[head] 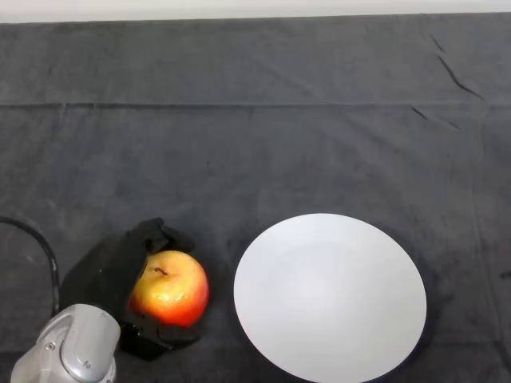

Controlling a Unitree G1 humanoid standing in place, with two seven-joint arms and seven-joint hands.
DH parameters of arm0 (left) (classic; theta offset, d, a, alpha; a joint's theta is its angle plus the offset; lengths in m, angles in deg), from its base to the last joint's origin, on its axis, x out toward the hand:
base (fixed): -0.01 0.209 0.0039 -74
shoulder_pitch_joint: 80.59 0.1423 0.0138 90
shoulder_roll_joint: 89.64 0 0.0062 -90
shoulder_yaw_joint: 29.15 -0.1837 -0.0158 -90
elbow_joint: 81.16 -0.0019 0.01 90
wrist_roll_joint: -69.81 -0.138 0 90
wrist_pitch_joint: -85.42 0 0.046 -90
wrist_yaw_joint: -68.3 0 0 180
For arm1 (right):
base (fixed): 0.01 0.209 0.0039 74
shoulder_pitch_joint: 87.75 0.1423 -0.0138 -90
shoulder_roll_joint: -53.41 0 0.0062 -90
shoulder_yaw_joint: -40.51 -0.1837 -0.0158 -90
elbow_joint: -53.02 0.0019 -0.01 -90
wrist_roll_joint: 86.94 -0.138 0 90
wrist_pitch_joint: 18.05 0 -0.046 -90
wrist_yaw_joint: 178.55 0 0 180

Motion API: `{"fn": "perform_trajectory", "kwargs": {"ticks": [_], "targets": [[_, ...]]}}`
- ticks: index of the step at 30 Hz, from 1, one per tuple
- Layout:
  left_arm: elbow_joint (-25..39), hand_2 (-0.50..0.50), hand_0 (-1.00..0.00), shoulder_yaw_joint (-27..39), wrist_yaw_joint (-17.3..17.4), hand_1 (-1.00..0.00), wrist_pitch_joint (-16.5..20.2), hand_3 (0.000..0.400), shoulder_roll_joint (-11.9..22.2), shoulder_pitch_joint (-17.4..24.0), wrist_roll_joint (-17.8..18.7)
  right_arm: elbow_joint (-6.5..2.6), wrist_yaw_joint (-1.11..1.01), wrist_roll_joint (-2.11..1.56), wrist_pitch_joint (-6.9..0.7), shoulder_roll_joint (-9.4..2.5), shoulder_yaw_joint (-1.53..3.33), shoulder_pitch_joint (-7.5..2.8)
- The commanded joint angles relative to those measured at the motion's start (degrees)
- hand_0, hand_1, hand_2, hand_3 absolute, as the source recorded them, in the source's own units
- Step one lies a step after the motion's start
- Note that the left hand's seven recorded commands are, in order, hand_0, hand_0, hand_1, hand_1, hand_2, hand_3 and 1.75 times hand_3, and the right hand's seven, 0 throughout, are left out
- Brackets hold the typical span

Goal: Move the apple to the plate

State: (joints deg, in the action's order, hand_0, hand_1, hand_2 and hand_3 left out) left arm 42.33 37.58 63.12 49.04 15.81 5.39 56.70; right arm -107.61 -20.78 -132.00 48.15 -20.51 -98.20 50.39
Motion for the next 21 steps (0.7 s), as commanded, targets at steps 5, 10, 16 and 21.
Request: {"fn": "perform_trajectory", "kwargs": {"ticks": [5,10,16,21], "targets": [[4.3,0.00,-1.00,0.3,-1.4,-1.00,4.0,0.400,-1.7,-4.3,-4.9,1.04,0.07,-1.57,-0.08,0.65,-0.68,-0.71],[6.2,0.00,-1.00,-1.6,-2.9,-1.00,6.2,0.400,-2.9,-6.8,-7.5,0.98,0.05,-1.58,-0.09,0.69,-0.70,-0.69],[6.4,0.00,-1.00,-3.7,-4.7,-1.00,6.6,0.400,-4.2,-8.9,-9.6,0.89,0.03,-1.59,-0.10,0.73,-0.71,-0.66],[6.2,0.00,-1.00,-4.9,-5.7,-1.00,6.5,0.400,-4.9,-10.3,-10.6,0.83,0.01,-1.60,-0.11,0.75,-0.73,-0.63]]}}
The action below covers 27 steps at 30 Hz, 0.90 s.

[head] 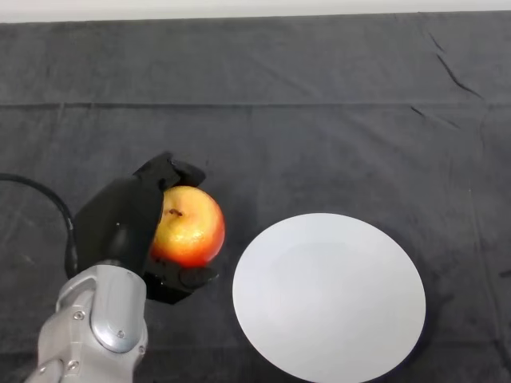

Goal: Move the apple to the plate

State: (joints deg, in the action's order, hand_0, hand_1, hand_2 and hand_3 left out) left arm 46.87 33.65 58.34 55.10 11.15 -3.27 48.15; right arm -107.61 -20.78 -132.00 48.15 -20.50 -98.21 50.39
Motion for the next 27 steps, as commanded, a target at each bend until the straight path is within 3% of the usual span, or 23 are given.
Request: {"fn": "perform_trajectory", "kwargs": {"ticks": [1,13,27], "targets": [[1.5,0.00,-1.00,-1.4,-1.1,-1.00,0.6,0.400,-0.5,-2.1,-2.3,0.82,0.01,-1.60,-0.11,0.75,-0.72,-0.63],[-1.9,0.00,-1.00,-5.8,-4.2,-1.00,-0.1,0.400,-3.8,-6.4,-2.5,0.73,-0.02,-1.60,-0.11,0.79,-0.73,-0.59],[-7.4,0.00,-1.00,-10.6,-7.0,-1.00,-2.5,0.400,-6.5,-10.8,1.1,0.70,-0.04,-1.59,-0.09,0.79,-0.74,-0.58]]}}
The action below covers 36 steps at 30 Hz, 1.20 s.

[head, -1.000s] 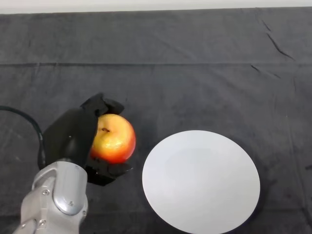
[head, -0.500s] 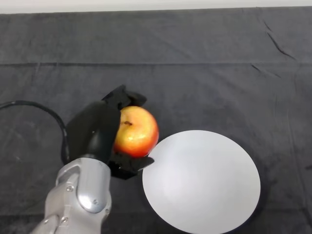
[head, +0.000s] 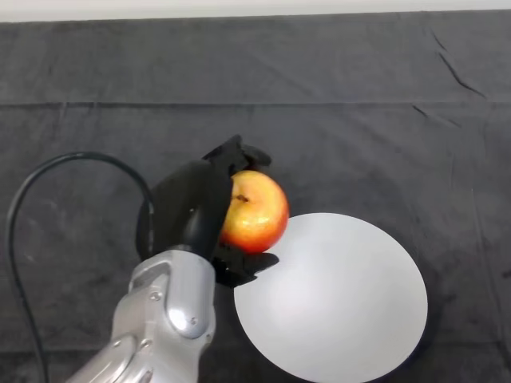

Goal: Move the apple to the plate

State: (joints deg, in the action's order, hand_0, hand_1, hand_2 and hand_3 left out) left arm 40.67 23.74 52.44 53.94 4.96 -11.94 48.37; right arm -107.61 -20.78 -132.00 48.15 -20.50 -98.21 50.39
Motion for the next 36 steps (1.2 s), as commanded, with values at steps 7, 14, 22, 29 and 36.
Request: {"fn": "perform_trajectory", "kwargs": {"ticks": [7,14,22,29,36], "targets": [[-5.3,0.00,-1.00,-3.7,-3.2,-1.00,-2.9,0.400,-2.2,-5.0,3.8,0.71,-0.04,-1.59,-0.09,0.79,-0.73,-0.59],[-9.6,0.00,-1.00,-7.1,-5.6,-1.00,-5.1,0.400,-3.9,-7.7,7.8,0.72,-0.04,-1.58,-0.09,0.78,-0.73,-0.59],[-15.3,0.00,-1.00,-11.9,-8.4,-1.00,-8.3,0.400,-5.5,-11.1,14.1,0.74,-0.04,-1.58,-0.08,0.77,-0.72,-0.60],[-18.6,0.00,-1.00,-15.4,-9.6,-1.00,-10.6,0.400,-5.9,-13.7,19.2,0.73,-0.04,-1.57,-0.08,0.78,-0.72,-0.60],[-21.8,0.00,-1.00,-19.1,-10.4,-1.00,-13.6,0.400,-5.5,-15.2,23.5,0.71,-0.05,-1.57,-0.08,0.79,-0.73,-0.59]]}}
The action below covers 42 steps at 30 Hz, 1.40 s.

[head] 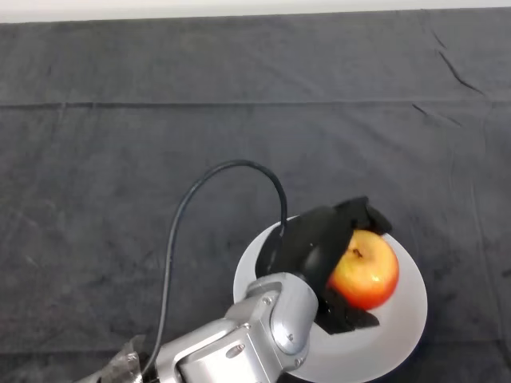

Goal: Move the apple to the plate

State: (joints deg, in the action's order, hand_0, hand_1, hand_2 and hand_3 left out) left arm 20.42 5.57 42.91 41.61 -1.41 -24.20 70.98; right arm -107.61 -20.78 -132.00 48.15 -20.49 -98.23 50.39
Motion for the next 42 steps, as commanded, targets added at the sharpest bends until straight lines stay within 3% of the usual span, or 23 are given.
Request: {"fn": "perform_trajectory", "kwargs": {"ticks": [1,14,15,16,17,18,33,42], "targets": [[-1.9,0.00,-1.00,-1.3,-0.8,-1.00,-1.5,0.400,1.0,-3.2,1.3,0.71,-0.05,-1.57,-0.08,0.79,-0.71,-0.59],[-3.8,0.00,-1.00,-4.1,0.1,-1.00,-0.9,0.400,2.2,-5.2,4.2,0.65,-0.06,-1.58,-0.09,0.82,-0.73,-0.56],[-3.7,-0.12,-0.68,-4.2,0.1,-0.44,-0.6,0.271,2.3,-5.4,4.3,0.64,-0.06,-1.58,-0.09,0.82,-0.73,-0.56],[-3.6,-0.15,-0.62,-4.2,0.2,-0.31,-0.4,0.246,2.3,-5.5,4.4,0.64,-0.07,-1.58,-0.09,0.82,-0.73,-0.56],[-3.5,-0.15,-0.38,-4.3,0.1,-0.09,-0.1,0.154,2.4,-5.6,4.5,0.63,-0.07,-1.58,-0.09,0.83,-0.73,-0.56],[-3.4,0.00,0.00,-4.3,0.1,0.00,0.2,0.000,2.5,-5.7,4.5,0.62,-0.07,-1.58,-0.09,0.83,-0.73,-0.55],[1.1,0.00,0.00,-1.4,-0.3,0.00,3.9,0.000,3.5,-7.0,5.7,0.52,-0.10,-1.58,-0.09,0.87,-0.75,-0.52],[5.5,0.00,0.00,3.2,-1.9,0.00,2.6,0.000,5.7,-5.1,4.8,0.51,-0.11,-1.57,-0.09,0.87,-0.76,-0.51]]}}
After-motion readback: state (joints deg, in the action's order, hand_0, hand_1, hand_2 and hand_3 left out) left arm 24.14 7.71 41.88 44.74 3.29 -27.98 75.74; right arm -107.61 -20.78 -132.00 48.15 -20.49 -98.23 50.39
